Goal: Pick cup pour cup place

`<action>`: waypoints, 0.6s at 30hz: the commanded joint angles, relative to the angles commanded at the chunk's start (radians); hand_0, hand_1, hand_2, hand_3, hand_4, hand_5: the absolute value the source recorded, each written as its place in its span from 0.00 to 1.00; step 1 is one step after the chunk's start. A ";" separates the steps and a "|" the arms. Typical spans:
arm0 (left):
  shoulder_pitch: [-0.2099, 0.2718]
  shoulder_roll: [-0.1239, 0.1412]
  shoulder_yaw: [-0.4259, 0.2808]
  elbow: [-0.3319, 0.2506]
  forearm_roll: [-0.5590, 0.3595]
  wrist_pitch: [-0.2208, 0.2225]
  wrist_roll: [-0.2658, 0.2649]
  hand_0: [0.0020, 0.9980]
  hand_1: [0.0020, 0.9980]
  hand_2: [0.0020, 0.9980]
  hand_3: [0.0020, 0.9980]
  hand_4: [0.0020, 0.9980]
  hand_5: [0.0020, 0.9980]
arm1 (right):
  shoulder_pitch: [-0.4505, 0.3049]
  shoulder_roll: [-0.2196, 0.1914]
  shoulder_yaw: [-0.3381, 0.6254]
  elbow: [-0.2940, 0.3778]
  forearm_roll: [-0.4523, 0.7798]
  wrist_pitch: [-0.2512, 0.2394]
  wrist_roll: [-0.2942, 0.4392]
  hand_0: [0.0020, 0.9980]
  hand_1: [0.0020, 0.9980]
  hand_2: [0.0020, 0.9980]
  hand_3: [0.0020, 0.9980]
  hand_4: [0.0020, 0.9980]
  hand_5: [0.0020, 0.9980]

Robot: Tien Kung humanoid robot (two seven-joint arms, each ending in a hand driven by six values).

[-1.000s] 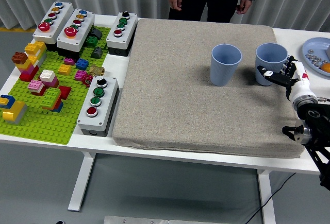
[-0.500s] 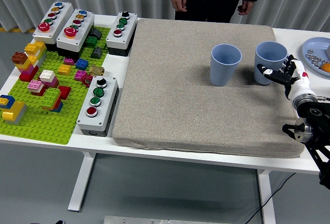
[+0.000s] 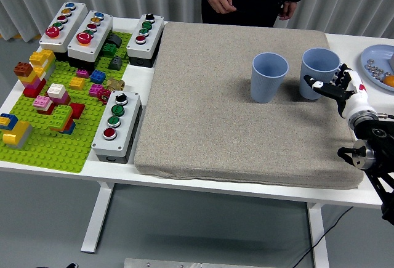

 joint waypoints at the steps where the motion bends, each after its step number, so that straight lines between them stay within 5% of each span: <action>1: 0.000 0.000 0.000 0.000 0.000 0.000 0.000 0.78 0.79 0.85 0.73 0.51 0.99 | 0.000 0.000 0.000 0.000 -0.001 0.002 -0.002 0.92 0.81 0.81 0.84 0.84 0.19; 4: -0.001 0.000 0.003 0.000 -0.003 0.000 -0.001 0.78 0.79 0.85 0.73 0.51 0.99 | -0.001 0.000 0.002 0.000 -0.004 0.012 -0.009 0.92 0.81 0.81 0.84 0.84 0.19; 5: -0.001 0.000 0.003 0.000 -0.003 0.000 0.000 0.78 0.79 0.85 0.73 0.51 0.99 | -0.001 0.000 0.002 0.000 -0.003 0.015 -0.011 0.93 0.84 0.89 0.87 0.86 0.23; 18: 0.002 0.000 0.004 0.000 -0.002 0.000 0.000 0.78 0.79 0.85 0.73 0.51 0.99 | -0.002 0.000 0.009 -0.003 -0.020 0.046 -0.026 0.94 0.86 0.92 0.91 0.87 0.25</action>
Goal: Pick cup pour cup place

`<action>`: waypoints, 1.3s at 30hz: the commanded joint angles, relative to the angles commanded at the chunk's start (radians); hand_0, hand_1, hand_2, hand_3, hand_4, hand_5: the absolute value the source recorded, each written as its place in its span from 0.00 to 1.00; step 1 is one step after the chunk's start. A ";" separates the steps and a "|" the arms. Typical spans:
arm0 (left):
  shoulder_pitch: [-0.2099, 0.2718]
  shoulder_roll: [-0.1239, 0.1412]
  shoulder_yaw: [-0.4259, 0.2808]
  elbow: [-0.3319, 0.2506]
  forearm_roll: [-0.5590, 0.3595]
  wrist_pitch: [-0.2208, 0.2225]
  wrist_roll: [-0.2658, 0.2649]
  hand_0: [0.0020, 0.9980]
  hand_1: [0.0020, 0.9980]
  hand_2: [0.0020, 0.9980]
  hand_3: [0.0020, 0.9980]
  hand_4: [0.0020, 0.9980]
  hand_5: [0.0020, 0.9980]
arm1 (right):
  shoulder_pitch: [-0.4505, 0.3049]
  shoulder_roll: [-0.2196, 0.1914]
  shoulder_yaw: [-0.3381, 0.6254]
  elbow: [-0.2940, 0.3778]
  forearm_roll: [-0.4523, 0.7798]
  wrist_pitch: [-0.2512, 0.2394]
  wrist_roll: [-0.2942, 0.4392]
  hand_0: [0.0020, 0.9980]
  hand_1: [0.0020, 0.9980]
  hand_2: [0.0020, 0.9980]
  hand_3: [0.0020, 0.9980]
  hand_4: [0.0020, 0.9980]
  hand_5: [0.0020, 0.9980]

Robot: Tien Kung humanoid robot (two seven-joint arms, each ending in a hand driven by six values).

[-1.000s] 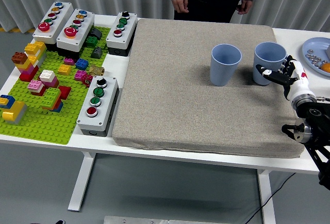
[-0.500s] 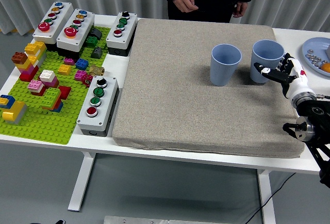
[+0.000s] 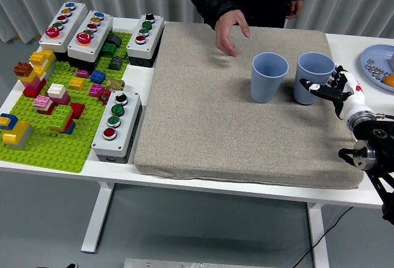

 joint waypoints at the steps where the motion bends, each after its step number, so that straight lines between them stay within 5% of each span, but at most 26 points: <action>1: 0.000 0.000 0.000 0.000 0.001 0.000 0.000 0.78 0.79 0.85 0.73 0.51 0.99 | -0.001 0.000 0.002 0.000 -0.003 0.002 -0.002 0.94 0.86 0.92 0.91 0.87 0.25; 39: -0.002 0.001 0.002 0.000 0.002 -0.002 0.000 0.78 0.79 0.85 0.73 0.51 0.99 | -0.032 -0.022 0.008 0.062 -0.046 0.007 -0.037 0.94 0.88 0.95 0.92 0.86 0.24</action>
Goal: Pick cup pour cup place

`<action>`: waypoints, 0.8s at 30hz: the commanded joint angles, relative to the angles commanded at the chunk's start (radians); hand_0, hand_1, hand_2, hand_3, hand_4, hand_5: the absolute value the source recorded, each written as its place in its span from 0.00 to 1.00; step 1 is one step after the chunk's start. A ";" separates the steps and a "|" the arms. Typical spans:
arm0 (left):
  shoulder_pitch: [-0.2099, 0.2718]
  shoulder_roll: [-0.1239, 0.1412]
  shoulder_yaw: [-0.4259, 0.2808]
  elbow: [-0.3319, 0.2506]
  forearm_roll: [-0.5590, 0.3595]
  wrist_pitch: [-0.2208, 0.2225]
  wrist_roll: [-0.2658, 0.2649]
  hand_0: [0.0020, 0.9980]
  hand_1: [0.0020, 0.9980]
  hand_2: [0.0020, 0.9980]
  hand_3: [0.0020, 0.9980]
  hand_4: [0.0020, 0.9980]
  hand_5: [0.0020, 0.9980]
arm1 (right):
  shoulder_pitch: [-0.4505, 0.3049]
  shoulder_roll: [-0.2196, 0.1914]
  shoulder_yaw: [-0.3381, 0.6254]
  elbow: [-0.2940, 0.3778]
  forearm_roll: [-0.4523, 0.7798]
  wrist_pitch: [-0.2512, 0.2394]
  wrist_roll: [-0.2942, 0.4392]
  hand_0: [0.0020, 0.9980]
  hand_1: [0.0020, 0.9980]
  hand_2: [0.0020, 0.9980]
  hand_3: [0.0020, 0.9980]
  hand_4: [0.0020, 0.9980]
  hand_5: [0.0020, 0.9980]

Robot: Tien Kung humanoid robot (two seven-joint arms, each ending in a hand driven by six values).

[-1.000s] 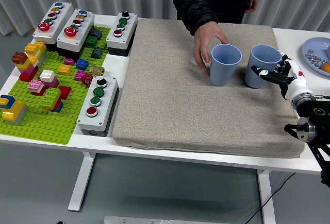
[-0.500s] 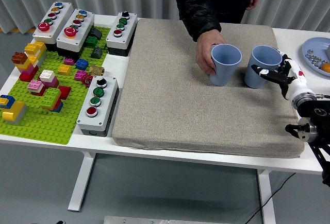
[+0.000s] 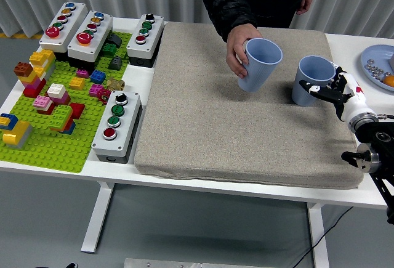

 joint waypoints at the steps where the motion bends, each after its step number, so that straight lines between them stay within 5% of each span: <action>1: 0.000 0.000 0.000 0.000 0.001 0.000 0.000 0.78 0.79 0.85 0.73 0.51 0.99 | -0.001 -0.001 -0.001 0.001 0.001 0.001 -0.001 0.94 0.88 0.95 0.92 0.86 0.24; 14: 0.002 0.000 -0.004 0.000 0.004 -0.001 0.001 0.78 0.79 0.85 0.73 0.51 0.99 | -0.008 -0.010 0.011 0.004 -0.005 0.002 -0.006 0.94 0.88 0.95 0.92 0.86 0.23; 24: 0.004 0.002 -0.017 0.000 0.015 -0.002 0.003 0.78 0.79 0.85 0.73 0.51 0.99 | -0.063 -0.039 0.026 0.071 -0.015 -0.002 -0.013 0.95 0.88 0.95 0.92 0.86 0.23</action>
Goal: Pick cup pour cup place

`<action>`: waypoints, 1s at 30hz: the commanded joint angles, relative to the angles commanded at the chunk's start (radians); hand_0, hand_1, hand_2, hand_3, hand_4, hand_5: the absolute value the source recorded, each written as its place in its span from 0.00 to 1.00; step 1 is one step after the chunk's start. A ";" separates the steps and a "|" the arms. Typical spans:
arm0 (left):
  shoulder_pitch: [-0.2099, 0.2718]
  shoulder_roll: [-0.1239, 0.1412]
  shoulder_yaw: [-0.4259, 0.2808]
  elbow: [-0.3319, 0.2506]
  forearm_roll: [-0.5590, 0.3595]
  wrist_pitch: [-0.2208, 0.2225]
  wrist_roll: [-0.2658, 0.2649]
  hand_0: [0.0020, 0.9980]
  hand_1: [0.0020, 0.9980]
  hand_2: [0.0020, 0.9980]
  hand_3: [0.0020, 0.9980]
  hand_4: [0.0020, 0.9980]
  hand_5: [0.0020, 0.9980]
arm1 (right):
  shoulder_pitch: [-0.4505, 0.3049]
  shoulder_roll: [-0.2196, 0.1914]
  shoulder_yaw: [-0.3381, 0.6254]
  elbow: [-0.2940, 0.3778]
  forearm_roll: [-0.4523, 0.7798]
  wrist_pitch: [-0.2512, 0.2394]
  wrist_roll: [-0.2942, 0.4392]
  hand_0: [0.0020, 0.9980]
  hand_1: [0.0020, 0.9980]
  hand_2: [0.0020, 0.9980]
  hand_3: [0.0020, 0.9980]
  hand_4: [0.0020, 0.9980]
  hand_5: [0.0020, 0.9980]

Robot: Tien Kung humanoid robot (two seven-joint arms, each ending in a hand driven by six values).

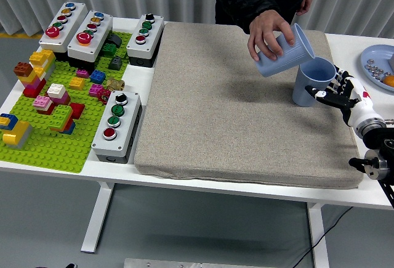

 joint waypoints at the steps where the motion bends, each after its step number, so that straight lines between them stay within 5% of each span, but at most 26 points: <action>1: 0.001 0.000 -0.001 0.000 0.001 0.000 0.000 0.78 0.79 0.85 0.73 0.51 0.99 | -0.008 -0.001 0.001 0.007 0.000 -0.001 -0.001 0.95 0.88 0.95 0.92 0.86 0.23; 11: 0.009 0.000 -0.014 0.000 0.015 0.000 0.004 0.78 0.79 0.85 0.73 0.51 0.98 | -0.059 0.000 0.016 0.033 -0.009 -0.004 -0.003 0.95 0.88 0.95 0.92 0.86 0.22; 30: 0.022 0.010 -0.027 0.000 0.017 -0.001 0.000 0.78 0.79 0.85 0.73 0.51 0.98 | -0.179 -0.067 0.069 0.173 -0.033 -0.011 -0.013 0.94 0.88 0.95 0.92 0.85 0.22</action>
